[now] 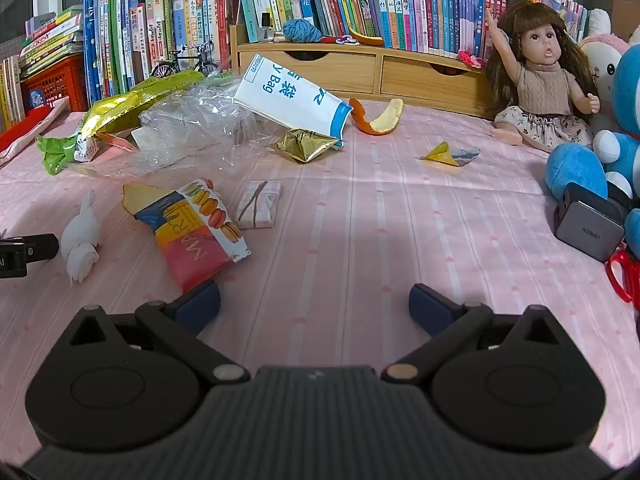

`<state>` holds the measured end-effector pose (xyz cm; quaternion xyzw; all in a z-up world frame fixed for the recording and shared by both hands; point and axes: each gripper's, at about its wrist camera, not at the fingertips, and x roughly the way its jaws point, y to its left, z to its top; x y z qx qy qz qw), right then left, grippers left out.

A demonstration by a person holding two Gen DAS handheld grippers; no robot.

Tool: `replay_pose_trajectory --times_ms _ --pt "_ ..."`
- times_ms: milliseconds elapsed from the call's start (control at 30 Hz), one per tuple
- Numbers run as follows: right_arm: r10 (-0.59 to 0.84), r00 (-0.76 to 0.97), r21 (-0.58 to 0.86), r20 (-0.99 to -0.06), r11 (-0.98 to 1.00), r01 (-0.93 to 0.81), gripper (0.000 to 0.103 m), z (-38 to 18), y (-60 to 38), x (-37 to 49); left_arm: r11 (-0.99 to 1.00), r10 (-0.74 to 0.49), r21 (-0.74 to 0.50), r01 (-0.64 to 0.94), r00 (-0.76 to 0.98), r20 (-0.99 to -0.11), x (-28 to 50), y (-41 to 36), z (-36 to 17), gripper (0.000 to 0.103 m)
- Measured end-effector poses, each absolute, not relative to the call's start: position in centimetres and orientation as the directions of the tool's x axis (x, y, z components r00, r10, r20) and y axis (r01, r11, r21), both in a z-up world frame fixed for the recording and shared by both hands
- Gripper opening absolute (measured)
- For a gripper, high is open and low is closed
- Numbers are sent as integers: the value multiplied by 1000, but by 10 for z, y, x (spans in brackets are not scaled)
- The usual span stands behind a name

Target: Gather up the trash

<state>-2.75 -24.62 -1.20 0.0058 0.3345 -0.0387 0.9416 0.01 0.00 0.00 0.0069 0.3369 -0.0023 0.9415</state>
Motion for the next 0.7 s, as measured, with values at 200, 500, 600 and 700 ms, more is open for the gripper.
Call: replay_pose_trajectory --times_ms 200,500,600,700 --pt "-67 773 -12 -631 997 77 103 -12 -246 -28 1000 -2 9 10 773 -634 0 1 0 103" --pt "-67 773 -11 -631 997 77 103 -12 -247 -27 1000 0 15 13 777 -630 -6 4 3 103" --pt "-67 773 -11 -631 997 77 103 -12 -247 -27 1000 3 18 11 783 -622 -11 -1 1 103" --pt "-67 773 -11 -631 997 77 103 -12 -247 -27 1000 -3 15 16 777 -630 -10 -2 1 103"
